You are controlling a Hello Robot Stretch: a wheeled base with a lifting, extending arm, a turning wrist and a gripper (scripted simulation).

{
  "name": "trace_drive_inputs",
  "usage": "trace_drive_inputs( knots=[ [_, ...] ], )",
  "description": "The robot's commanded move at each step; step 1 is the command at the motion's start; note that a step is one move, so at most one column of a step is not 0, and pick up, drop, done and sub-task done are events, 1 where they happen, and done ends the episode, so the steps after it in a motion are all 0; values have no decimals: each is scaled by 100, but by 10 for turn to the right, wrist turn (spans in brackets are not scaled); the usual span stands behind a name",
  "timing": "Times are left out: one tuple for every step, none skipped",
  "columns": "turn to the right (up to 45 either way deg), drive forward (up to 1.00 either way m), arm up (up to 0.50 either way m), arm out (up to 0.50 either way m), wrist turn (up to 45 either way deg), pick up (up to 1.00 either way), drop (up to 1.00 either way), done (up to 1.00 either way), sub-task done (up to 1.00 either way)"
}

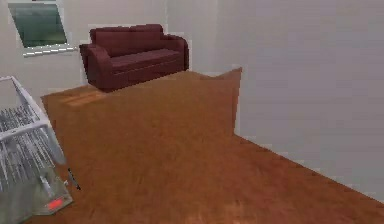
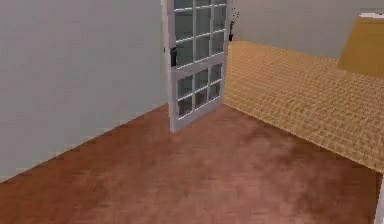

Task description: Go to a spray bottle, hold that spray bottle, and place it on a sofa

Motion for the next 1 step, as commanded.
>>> trace_drive_inputs(
  knots=[
    [0, 100, 0, 0, 0, 0, 0, 0, 0]
  ],
)
